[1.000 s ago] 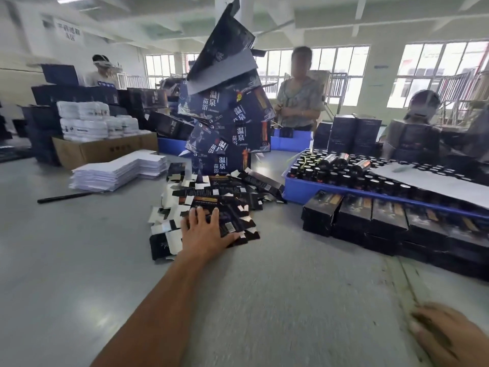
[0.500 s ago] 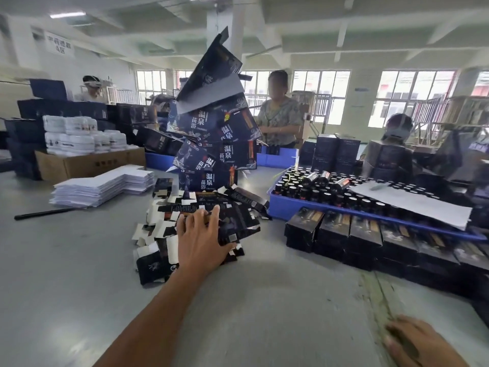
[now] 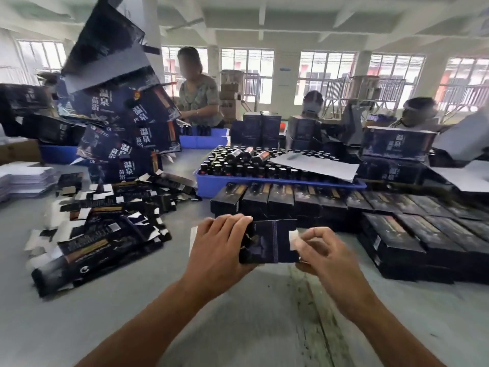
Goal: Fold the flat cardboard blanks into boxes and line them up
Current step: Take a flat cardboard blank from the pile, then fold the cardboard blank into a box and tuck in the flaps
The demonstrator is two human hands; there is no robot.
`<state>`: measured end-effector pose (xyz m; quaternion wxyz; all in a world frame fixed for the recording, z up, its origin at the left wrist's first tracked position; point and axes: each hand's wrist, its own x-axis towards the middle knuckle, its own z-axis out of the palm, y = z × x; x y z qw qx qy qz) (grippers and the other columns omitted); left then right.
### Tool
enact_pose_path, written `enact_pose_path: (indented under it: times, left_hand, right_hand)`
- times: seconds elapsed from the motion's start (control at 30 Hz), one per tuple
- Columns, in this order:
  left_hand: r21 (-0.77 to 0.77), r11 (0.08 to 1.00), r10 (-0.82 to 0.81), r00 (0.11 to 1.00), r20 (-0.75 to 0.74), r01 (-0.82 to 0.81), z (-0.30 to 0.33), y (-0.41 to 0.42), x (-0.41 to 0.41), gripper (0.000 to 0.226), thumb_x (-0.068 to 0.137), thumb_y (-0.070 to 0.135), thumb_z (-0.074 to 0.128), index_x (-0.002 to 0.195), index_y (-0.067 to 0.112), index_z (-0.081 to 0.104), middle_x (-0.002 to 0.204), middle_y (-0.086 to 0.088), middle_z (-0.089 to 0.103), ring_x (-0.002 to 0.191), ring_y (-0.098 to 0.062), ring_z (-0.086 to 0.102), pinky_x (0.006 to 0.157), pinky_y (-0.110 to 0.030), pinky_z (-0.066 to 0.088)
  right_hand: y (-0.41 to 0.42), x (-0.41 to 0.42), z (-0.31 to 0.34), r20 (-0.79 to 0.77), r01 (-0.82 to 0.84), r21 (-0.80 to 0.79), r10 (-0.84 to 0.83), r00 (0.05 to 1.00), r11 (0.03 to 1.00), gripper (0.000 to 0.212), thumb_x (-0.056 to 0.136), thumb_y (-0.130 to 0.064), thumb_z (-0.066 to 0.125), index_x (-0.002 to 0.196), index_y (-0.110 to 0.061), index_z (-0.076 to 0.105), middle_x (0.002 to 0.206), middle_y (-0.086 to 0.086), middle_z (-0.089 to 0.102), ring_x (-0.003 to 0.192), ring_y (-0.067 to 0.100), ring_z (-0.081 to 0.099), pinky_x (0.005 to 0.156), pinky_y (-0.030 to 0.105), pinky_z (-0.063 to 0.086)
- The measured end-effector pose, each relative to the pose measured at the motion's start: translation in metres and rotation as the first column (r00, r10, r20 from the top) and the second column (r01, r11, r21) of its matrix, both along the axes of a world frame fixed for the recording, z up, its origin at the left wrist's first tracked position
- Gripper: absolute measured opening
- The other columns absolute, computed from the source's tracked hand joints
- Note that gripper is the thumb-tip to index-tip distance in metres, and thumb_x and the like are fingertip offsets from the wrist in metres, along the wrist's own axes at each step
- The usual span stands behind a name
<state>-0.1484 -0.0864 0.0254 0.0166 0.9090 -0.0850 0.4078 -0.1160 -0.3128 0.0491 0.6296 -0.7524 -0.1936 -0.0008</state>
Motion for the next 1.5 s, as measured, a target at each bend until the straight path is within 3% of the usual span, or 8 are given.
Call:
enact_pose_path:
  times: [0.3, 0.4, 0.5, 0.6, 0.87, 1.13, 1.4, 1.5]
  left_hand:
    - [-0.103, 0.986, -0.13, 0.991, 0.041, 0.133, 0.046, -0.03, 0.033, 0.1, 0.075, 0.082, 0.05, 0.153, 0.024, 0.025, 0.141, -0.005, 0.051, 0.126, -0.026, 0.05, 0.105, -0.045, 0.039]
    - [-0.144, 0.975, -0.165, 0.985, 0.047, 0.171, 0.053, -0.036, 0.043, 0.093, 0.082, 0.082, 0.041, 0.156, 0.029, 0.02, 0.148, -0.004, 0.043, 0.131, -0.023, 0.044, 0.108, -0.043, 0.034]
    - [-0.17, 0.959, -0.216, 0.973, 0.079, 0.227, 0.064, -0.04, 0.049, 0.084, 0.083, 0.073, 0.052, 0.151, 0.03, 0.031, 0.147, 0.001, 0.046, 0.134, -0.021, 0.042, 0.111, -0.045, 0.034]
    - [-0.127, 0.952, -0.271, 0.959, 0.079, 0.28, 0.07, -0.04, 0.046, 0.075, 0.082, 0.067, 0.058, 0.145, 0.032, 0.039, 0.147, 0.001, 0.048, 0.133, -0.023, 0.046, 0.107, -0.048, 0.039]
    - [-0.09, 0.947, -0.318, 0.943, -0.099, 0.309, 0.087, -0.038, 0.023, 0.068, 0.089, 0.067, 0.045, 0.151, 0.052, 0.02, 0.148, 0.0, 0.032, 0.125, -0.024, 0.051, 0.089, -0.048, 0.058]
    - [-0.175, 0.912, -0.394, 0.912, -0.116, 0.372, 0.09, -0.031, 0.023, 0.068, 0.087, 0.046, 0.073, 0.143, 0.054, 0.036, 0.146, 0.011, 0.03, 0.125, -0.016, 0.047, 0.094, -0.047, 0.056]
    - [-0.281, 0.854, -0.463, 0.886, -0.024, 0.438, 0.093, -0.024, 0.024, 0.065, 0.081, 0.023, 0.084, 0.133, 0.046, 0.052, 0.151, 0.018, 0.034, 0.131, -0.015, 0.05, 0.099, -0.039, 0.055]
    - [-0.308, 0.838, -0.484, 0.874, -0.036, 0.451, 0.096, -0.022, 0.023, 0.064, 0.081, 0.022, 0.082, 0.129, 0.05, 0.051, 0.148, 0.028, 0.031, 0.13, -0.005, 0.048, 0.098, -0.027, 0.054]
  right_hand:
    - [0.001, 0.036, 0.074, 0.157, -0.029, 0.012, 0.027, 0.987, 1.0, 0.03, 0.095, -0.005, 0.064, 0.095, -0.033, 0.075, 0.094, -0.003, 0.078, 0.084, 0.017, 0.076, 0.065, 0.026, 0.06]
    - [-0.005, 0.046, 0.086, 0.206, 0.024, -0.062, -0.011, 0.979, 0.998, 0.031, 0.095, -0.002, 0.065, 0.096, -0.033, 0.072, 0.096, -0.003, 0.077, 0.083, 0.022, 0.075, 0.071, 0.039, 0.063]
    - [-0.011, 0.049, 0.092, 0.291, 0.099, -0.231, -0.029, 0.956, 0.968, 0.042, 0.09, -0.005, 0.068, 0.093, -0.047, 0.068, 0.095, -0.009, 0.075, 0.079, 0.011, 0.072, 0.073, 0.039, 0.06]
    - [-0.017, 0.046, 0.095, 0.284, 0.016, -0.287, 0.069, 0.956, 0.958, 0.028, 0.089, -0.016, 0.074, 0.102, -0.039, 0.067, 0.098, -0.011, 0.076, 0.087, 0.01, 0.072, 0.083, 0.042, 0.06]
    - [-0.033, 0.039, 0.109, 0.246, -0.083, -0.213, 0.136, 0.96, 0.974, 0.037, 0.093, -0.008, 0.067, 0.106, -0.043, 0.068, 0.089, -0.006, 0.075, 0.077, 0.015, 0.074, 0.062, 0.026, 0.06]
    - [-0.023, 0.035, 0.105, 0.331, 0.017, -0.241, 0.066, 0.941, 0.97, 0.031, 0.095, -0.02, 0.067, 0.11, -0.047, 0.061, 0.101, -0.004, 0.071, 0.075, 0.013, 0.072, 0.062, 0.029, 0.062]
    - [-0.007, 0.026, 0.101, 0.456, 0.123, -0.245, 0.002, 0.89, 0.962, 0.057, 0.096, -0.029, 0.062, 0.124, -0.068, 0.031, 0.091, 0.004, 0.072, 0.077, 0.026, 0.069, 0.07, 0.052, 0.061]
    - [-0.006, 0.024, 0.101, 0.499, 0.139, -0.247, 0.003, 0.866, 0.959, 0.04, 0.097, -0.029, 0.06, 0.115, -0.061, 0.044, 0.084, -0.001, 0.069, 0.071, 0.022, 0.067, 0.07, 0.053, 0.06]
